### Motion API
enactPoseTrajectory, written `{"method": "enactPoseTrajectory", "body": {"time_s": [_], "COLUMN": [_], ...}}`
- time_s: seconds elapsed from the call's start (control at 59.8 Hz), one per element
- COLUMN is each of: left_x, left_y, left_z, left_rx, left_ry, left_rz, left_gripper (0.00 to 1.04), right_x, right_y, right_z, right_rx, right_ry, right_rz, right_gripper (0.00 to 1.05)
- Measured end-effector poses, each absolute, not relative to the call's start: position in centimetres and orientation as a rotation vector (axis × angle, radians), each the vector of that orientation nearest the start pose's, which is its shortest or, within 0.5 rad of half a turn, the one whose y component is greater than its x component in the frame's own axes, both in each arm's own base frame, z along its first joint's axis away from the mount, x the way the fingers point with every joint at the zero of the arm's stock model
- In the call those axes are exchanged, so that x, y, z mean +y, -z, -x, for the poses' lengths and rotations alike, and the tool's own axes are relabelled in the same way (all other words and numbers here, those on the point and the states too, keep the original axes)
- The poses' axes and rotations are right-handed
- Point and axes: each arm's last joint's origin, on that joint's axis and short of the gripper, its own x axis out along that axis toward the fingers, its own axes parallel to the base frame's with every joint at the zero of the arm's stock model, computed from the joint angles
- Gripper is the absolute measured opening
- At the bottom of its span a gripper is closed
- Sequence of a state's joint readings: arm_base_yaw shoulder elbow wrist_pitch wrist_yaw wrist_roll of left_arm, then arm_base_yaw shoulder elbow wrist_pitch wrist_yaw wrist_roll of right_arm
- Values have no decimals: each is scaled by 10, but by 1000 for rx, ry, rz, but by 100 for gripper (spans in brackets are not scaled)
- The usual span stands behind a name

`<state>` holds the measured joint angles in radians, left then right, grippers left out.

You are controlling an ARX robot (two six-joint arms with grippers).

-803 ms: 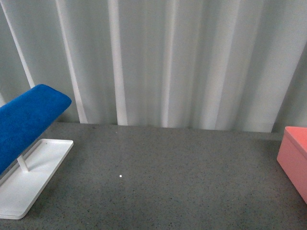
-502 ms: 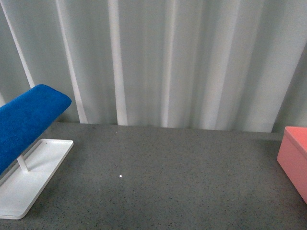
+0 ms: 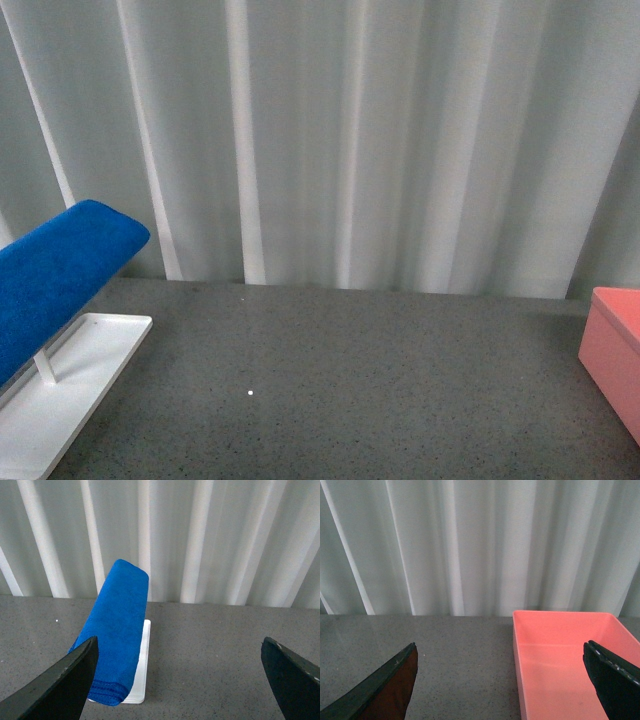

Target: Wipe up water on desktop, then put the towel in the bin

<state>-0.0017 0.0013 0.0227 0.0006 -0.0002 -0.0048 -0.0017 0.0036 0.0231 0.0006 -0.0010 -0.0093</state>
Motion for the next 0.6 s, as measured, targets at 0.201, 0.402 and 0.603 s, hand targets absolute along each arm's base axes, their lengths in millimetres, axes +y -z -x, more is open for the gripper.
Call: {"method": "enactPoseTrajectory", "body": {"time_s": [0.201, 0.402, 0.603], "left_x": [0, 0, 3], "left_y": [-171, -171, -174], "left_z": [-96, -96, -111], "left_rx": [-22, -22, 351], "left_ry": [2, 2, -132], "left_rz": [5, 5, 143], "left_gripper": [98, 98, 98], "right_x": [0, 0, 0], "right_y": [-171, -171, -171], "right_z": [-96, -96, -96], "right_rx": [-20, -20, -20], "right_ry": [1, 1, 1], "right_rz": [9, 9, 9], "right_gripper": [98, 98, 98]}}
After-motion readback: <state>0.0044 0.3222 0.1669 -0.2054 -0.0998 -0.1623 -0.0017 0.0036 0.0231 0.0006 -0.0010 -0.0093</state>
